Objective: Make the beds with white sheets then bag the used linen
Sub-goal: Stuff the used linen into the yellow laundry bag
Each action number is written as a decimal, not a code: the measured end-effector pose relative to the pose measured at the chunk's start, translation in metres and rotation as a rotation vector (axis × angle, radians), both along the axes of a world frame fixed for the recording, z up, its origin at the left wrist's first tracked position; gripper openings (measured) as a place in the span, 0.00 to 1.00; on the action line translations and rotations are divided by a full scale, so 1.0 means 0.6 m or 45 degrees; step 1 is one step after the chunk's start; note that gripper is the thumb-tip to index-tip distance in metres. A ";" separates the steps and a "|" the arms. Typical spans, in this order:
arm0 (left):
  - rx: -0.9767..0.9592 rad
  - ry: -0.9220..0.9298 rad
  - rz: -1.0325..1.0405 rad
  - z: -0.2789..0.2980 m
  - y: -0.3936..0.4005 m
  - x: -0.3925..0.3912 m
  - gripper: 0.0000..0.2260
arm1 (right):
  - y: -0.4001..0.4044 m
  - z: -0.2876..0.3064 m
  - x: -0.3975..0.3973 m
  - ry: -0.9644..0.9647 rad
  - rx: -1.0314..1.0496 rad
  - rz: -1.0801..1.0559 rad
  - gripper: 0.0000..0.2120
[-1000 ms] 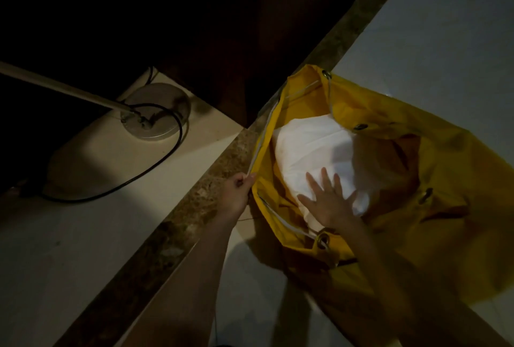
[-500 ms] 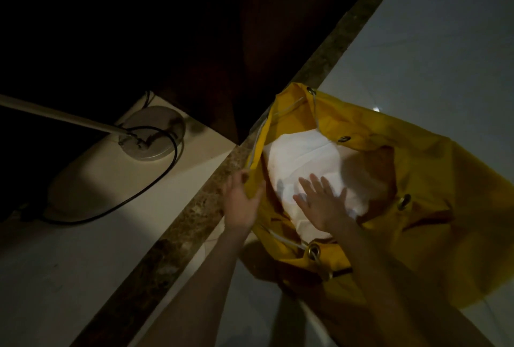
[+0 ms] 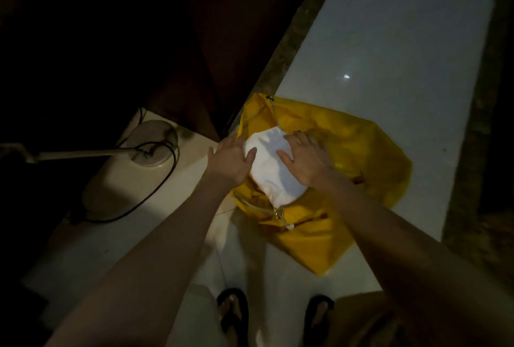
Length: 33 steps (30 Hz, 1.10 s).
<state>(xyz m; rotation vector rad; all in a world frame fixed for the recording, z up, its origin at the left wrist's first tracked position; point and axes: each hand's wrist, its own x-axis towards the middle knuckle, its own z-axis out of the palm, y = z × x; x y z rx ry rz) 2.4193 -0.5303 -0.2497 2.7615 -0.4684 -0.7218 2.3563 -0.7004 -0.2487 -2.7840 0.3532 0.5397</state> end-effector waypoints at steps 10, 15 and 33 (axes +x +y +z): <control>-0.018 -0.091 -0.159 0.649 -0.010 -0.061 0.25 | -0.006 0.633 -0.044 -0.125 0.023 -0.054 0.27; -0.003 -0.148 -0.244 0.900 -0.031 -0.086 0.25 | -0.010 0.875 -0.078 -0.265 0.014 -0.063 0.24; -0.252 -0.456 -0.683 1.096 -0.164 -0.127 0.21 | -0.083 1.134 -0.218 -0.347 -0.236 -0.559 0.23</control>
